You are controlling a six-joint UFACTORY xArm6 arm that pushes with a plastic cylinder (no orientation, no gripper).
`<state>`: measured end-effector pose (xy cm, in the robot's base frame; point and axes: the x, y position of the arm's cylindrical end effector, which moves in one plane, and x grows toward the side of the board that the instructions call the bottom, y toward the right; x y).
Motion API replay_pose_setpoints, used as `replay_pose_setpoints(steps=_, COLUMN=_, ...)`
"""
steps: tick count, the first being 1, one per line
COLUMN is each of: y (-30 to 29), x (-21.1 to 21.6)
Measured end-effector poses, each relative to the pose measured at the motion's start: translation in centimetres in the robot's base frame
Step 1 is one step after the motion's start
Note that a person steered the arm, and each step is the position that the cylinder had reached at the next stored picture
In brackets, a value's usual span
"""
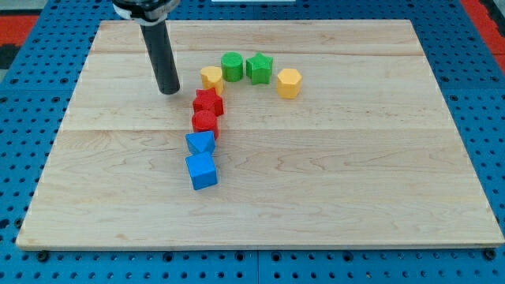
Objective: Move the arm to the top of the yellow heart
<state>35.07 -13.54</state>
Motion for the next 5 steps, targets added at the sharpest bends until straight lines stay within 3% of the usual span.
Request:
replay_pose_setpoints(steps=1, y=-1.1, x=-5.0)
replay_pose_setpoints(steps=2, y=1.8, x=-6.9)
replay_pose_setpoints(steps=5, y=4.1, x=-7.0)
